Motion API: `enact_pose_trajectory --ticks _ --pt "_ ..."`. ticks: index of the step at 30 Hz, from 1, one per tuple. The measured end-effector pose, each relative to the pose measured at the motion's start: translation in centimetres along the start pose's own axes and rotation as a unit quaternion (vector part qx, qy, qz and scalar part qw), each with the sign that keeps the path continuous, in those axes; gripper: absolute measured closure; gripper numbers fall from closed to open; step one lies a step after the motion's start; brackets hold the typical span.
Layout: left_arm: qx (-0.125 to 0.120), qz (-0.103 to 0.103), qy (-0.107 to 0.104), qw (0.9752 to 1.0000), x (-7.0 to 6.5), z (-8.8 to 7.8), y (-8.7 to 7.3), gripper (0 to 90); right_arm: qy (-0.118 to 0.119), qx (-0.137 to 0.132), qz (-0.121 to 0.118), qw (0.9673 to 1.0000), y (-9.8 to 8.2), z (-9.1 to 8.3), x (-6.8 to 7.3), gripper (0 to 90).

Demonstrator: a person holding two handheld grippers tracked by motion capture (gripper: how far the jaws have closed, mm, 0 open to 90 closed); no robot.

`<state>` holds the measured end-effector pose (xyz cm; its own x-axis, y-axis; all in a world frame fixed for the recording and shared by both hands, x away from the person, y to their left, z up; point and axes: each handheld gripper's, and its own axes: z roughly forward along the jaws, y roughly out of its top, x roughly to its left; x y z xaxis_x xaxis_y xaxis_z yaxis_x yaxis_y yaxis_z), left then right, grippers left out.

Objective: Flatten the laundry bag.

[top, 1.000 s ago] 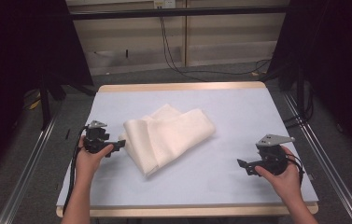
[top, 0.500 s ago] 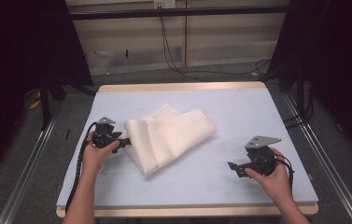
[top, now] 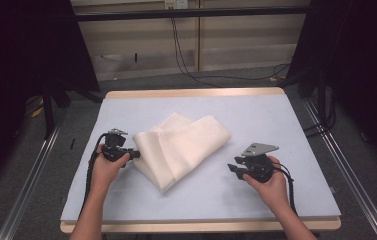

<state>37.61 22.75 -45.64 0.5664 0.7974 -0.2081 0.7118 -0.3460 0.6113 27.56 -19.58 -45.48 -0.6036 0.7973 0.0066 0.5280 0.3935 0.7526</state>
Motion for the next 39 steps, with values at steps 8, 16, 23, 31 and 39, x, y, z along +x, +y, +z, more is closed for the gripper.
enact_pose_trajectory --ticks 8,16,23,31,39 --pt "-0.011 -0.028 -0.007 0.9995 -0.8 0.1 -0.5 78.7 0.037 0.004 -0.015 0.9992 1.1 1.4 1.7 65.3" --pt "-0.015 -0.037 -0.013 0.9991 -1.4 0.3 -0.5 78.7 0.079 0.016 -0.017 0.9966 2.4 2.7 4.1 33.6" --pt "-0.008 -0.036 -0.012 0.9992 -1.9 0.3 -0.4 78.6 0.092 0.015 -0.012 0.9955 2.8 3.7 6.1 16.9" --pt "-0.012 -0.036 -0.011 0.9992 -2.9 0.6 -0.2 78.5 0.099 0.007 -0.017 0.9949 3.4 4.3 8.4 10.0" --pt "-0.009 -0.034 -0.01 0.9993 -3.3 0.8 -0.1 78.5 0.108 0.011 -0.034 0.9935 3.9 4.7 9.7 8.4"
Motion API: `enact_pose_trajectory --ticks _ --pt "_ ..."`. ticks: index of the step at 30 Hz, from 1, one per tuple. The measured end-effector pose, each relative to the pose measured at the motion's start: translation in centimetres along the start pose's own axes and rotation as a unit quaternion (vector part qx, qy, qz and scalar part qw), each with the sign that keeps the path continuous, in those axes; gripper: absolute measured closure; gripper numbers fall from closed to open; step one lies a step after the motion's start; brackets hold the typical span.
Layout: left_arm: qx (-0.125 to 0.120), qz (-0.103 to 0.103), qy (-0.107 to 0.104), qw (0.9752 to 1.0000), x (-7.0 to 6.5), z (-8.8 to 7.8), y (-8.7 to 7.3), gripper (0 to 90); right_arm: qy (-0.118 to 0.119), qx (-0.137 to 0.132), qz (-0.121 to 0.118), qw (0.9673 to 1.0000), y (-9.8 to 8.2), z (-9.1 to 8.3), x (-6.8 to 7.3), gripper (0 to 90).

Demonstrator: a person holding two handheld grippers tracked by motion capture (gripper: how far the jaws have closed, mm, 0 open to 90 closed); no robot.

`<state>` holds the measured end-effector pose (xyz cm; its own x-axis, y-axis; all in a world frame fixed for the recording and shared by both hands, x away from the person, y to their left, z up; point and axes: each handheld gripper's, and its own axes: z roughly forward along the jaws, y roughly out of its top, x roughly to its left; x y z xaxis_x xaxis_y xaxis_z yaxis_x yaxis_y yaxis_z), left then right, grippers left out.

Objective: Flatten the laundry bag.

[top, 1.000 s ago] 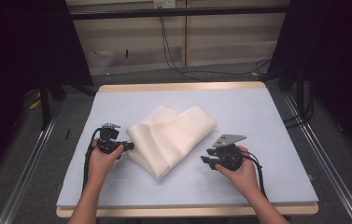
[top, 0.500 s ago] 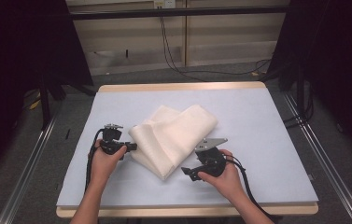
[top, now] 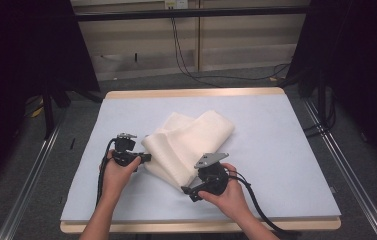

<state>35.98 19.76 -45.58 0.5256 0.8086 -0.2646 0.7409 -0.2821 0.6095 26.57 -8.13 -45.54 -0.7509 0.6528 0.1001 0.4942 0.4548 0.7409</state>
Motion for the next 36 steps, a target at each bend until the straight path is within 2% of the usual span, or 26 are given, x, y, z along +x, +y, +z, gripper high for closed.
enact_pose_trajectory --ticks 5,6,9,10,11,12,17,18,21,22,26,29,30,31,33,34,35,36 --pt "-0.008 0.002 0.001 1.0 -0.5 0.1 0.1 78.3 -0.016 0.006 -0.01 0.9998 0.2 0.7 0.0 8.2" --pt "-0.011 0.007 0.001 0.9999 -0.4 0.1 0.1 78.3 -0.023 0.014 -0.011 0.9996 0.3 1.0 0.0 11.6" --pt "-0.016 0.002 0.0 0.9999 -0.4 0.2 0.1 78.3 -0.033 0.02 -0.022 0.999 0.4 1.3 -0.1 11.8" --pt "-0.019 0.003 -0.002 0.9998 -0.4 0.2 0.1 78.3 -0.032 0.026 -0.015 0.9991 0.5 1.4 -0.4 16.2" --pt "-0.019 0.003 -0.002 0.9998 -0.4 0.2 0.1 78.3 -0.032 0.026 -0.015 0.9991 0.5 1.4 -0.4 16.2" --pt "-0.021 0.004 -0.005 0.9998 -0.4 0.2 0.2 78.3 -0.036 0.022 -0.02 0.9989 0.5 1.3 -0.9 24.8" --pt "-0.036 -0.004 -0.009 0.9993 -0.5 0.4 0.3 78.2 -0.058 0.021 -0.012 0.998 0.7 1.0 -2.1 26.3" --pt "-0.031 0.007 -0.003 0.9995 -0.4 0.5 0.4 78.2 -0.061 0.022 -0.01 0.9979 0.8 0.9 -2.5 27.1" --pt "-0.029 0.006 -0.003 0.9996 -0.5 0.7 0.4 78.2 -0.053 0.012 -0.004 0.9985 0.8 0.9 -2.5 26.3" --pt "-0.029 0.003 -0.006 0.9995 -0.4 0.6 0.4 78.2 -0.049 0.004 -0.003 0.9988 0.9 0.8 -2.3 21.1" --pt "-0.035 -0.002 -0.006 0.9994 -0.6 0.6 0.3 78.2 -0.037 -0.007 0.0 0.9993 1.0 1.5 -1.4 16.9" --pt "-0.036 -0.001 -0.006 0.9993 -0.7 0.6 0.3 78.2 -0.04 -0.011 -0.007 0.9991 1.1 1.8 -1.2 19.1" --pt "-0.034 0.004 -0.006 0.9994 -0.6 0.5 0.3 78.2 -0.048 -0.006 -0.019 0.9986 1.2 2.1 -1.1 29.5" --pt "-0.035 0.004 -0.006 0.9994 -0.6 0.5 0.3 78.2 -0.056 -0.001 -0.024 0.9981 1.3 2.3 -1.1 30.1" --pt "-0.034 0.005 -0.007 0.9994 -0.6 0.5 0.3 78.2 -0.052 0.002 -0.024 0.9984 1.4 2.5 -1.3 33.1" --pt "-0.036 0.003 -0.007 0.9993 -0.6 0.5 0.3 78.2 -0.053 0.011 -0.029 0.9981 1.5 2.6 -1.4 44.5" --pt "-0.037 0.001 -0.007 0.9993 -0.6 0.5 0.3 78.2 -0.056 0.01 -0.044 0.9974 1.5 2.6 -1.5 59.8" --pt "-0.043 -0.005 -0.012 0.999 -0.5 0.5 0.3 78.2 -0.074 0.018 -0.055 0.9956 1.6 2.5 -1.8 72.6"
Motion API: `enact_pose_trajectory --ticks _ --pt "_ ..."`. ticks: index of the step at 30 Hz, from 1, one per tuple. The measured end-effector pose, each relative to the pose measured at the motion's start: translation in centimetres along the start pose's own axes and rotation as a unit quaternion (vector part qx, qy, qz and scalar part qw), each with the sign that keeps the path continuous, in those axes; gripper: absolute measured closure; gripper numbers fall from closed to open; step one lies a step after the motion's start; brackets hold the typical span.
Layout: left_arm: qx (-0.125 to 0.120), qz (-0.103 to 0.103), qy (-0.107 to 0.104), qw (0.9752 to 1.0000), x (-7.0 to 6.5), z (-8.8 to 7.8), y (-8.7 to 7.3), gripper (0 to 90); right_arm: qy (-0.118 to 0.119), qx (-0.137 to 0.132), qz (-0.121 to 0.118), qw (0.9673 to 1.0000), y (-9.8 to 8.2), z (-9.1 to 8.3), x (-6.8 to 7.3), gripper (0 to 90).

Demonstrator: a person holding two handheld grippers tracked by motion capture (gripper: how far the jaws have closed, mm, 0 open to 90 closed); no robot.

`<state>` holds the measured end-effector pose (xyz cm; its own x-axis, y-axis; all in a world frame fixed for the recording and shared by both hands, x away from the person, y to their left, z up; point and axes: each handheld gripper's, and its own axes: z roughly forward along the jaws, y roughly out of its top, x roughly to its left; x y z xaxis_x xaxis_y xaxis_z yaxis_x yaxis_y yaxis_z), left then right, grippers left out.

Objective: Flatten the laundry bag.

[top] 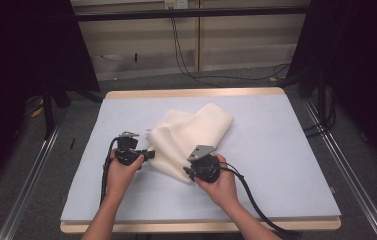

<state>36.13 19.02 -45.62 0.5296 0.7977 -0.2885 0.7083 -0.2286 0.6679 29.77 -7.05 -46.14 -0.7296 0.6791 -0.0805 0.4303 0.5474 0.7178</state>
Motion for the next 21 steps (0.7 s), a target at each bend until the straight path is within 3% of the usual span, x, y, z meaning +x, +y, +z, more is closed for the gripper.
enact_pose_trajectory --ticks 2,5,9,11,12,13,14,15,18,21 --pt "-0.003 0.0 0.0 1.0 0.0 0.0 0.0 78.4 -0.012 -0.003 0.004 0.9999 0.0 0.0 -0.5 80.8" --pt "0.0 0.002 -0.002 1.0 -0.1 0.1 -0.1 78.6 -0.029 -0.01 0.004 0.9995 0.0 0.0 -1.1 83.2" --pt "-0.001 -0.002 -0.008 1.0 -0.2 0.5 -0.2 78.6 -0.053 -0.011 0.022 0.9983 -0.3 0.1 -2.7 83.5" --pt "0.001 -0.002 -0.008 1.0 -0.3 0.6 -0.2 78.6 -0.039 -0.015 0.036 0.9985 -0.5 0.1 -3.4 82.2" --pt "0.001 -0.002 -0.009 1.0 -0.3 0.6 -0.2 78.5 -0.026 -0.016 0.043 0.9986 -0.5 0.1 -3.3 69.2" --pt "0.002 -0.002 -0.011 0.9999 -0.3 0.6 -0.2 78.5 -0.026 -0.016 0.043 0.9986 -0.5 0.1 -3.3 69.2" --pt "0.003 0.001 -0.009 1.0 -0.3 0.6 -0.3 78.5 -0.03 -0.021 0.048 0.9982 -0.3 0.1 -3.0 53.1" --pt "0.003 0.001 -0.009 1.0 -0.3 0.6 -0.3 78.5 -0.03 -0.021 0.048 0.9982 -0.3 0.1 -3.0 53.1" --pt "0.003 0.0 -0.009 1.0 -0.3 0.6 -0.4 78.3 -0.018 -0.027 0.064 0.9974 0.6 0.4 -2.7 35.9" --pt "0.003 -0.001 -0.01 0.9999 -0.3 0.7 -0.4 78.2 -0.016 -0.038 0.064 0.9971 1.7 0.6 -2.2 30.4"
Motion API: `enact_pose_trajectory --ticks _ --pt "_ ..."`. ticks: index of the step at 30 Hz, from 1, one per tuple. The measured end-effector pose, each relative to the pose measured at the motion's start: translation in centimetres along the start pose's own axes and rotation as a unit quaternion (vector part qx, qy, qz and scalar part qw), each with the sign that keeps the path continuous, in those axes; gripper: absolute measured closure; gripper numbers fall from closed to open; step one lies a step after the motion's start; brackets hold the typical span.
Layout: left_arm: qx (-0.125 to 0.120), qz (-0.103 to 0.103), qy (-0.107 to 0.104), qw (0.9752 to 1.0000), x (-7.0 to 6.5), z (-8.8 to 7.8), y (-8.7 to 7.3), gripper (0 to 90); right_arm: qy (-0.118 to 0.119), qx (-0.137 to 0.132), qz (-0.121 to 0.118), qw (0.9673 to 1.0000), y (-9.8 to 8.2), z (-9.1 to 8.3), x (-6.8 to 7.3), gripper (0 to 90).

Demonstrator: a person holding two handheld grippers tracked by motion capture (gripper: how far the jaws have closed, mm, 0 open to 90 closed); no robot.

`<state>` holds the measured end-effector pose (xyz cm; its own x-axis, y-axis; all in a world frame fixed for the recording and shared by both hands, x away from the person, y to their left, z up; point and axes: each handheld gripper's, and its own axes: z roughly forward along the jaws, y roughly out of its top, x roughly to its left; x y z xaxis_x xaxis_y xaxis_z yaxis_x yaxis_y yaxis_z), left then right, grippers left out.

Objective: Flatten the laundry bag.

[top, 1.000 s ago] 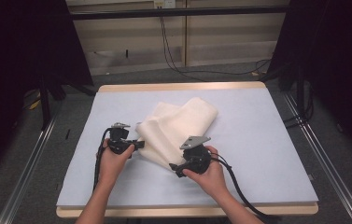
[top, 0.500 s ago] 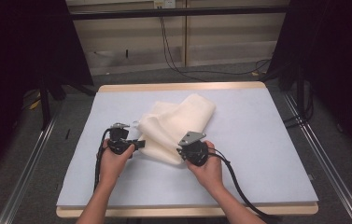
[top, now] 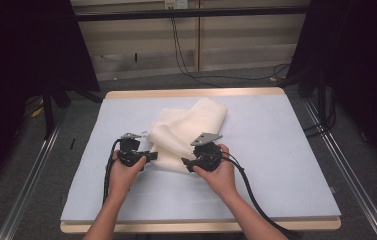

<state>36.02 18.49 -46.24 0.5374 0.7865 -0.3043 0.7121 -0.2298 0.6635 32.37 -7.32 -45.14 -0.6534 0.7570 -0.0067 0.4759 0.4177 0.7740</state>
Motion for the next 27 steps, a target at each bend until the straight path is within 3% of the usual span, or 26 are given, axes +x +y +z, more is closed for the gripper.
enact_pose_trajectory --ticks 5,7,12,14,15,16,17,18,20,22,27 --pt "0.0 -0.002 -0.001 1.0 0.1 0.1 0.0 78.2 0.023 0.003 0.001 0.9997 1.7 0.6 0.6 26.0" --pt "0.002 0.002 -0.001 1.0 0.1 0.1 0.0 78.1 0.033 0.019 -0.001 0.9993 2.6 1.4 0.9 24.6" --pt "0.003 0.004 -0.001 1.0 0.1 0.1 0.0 78.0 0.02 0.018 -0.009 0.9996 3.2 2.1 1.3 25.3" --pt "0.003 0.004 -0.001 1.0 0.1 0.1 0.0 78.0 0.019 0.015 -0.013 0.9996 3.3 2.5 1.2 29.6" --pt "0.004 0.005 0.0 1.0 0.1 0.1 0.0 77.8 0.021 0.012 -0.013 0.9996 3.3 2.9 1.0 43.8" --pt "0.004 0.005 0.0 1.0 0.1 0.1 0.0 77.7 0.021 0.012 -0.013 0.9996 3.3 2.9 1.0 43.8" --pt "-0.001 -0.001 0.001 1.0 0.1 0.1 0.0 77.7 0.016 0.007 -0.009 0.9998 3.3 2.9 0.9 59.0" --pt "-0.001 -0.001 0.001 1.0 0.1 0.1 0.0 77.7 0.016 0.007 -0.009 0.9998 3.3 2.9 0.9 59.0" --pt "0.0 -0.003 0.003 1.0 0.3 0.1 -0.1 77.7 -0.005 -0.006 -0.022 0.9997 3.3 2.3 0.7 79.8" --pt "-0.003 -0.01 0.003 0.9999 0.3 0.1 -0.2 77.7 -0.001 -0.015 -0.023 0.9996 3.3 1.8 0.4 83.2" --pt "0.004 -0.006 0.007 0.9999 0.3 0.2 -0.2 77.7 -0.006 -0.059 0.019 0.9981 1.8 -0.6 -0.5 83.8"
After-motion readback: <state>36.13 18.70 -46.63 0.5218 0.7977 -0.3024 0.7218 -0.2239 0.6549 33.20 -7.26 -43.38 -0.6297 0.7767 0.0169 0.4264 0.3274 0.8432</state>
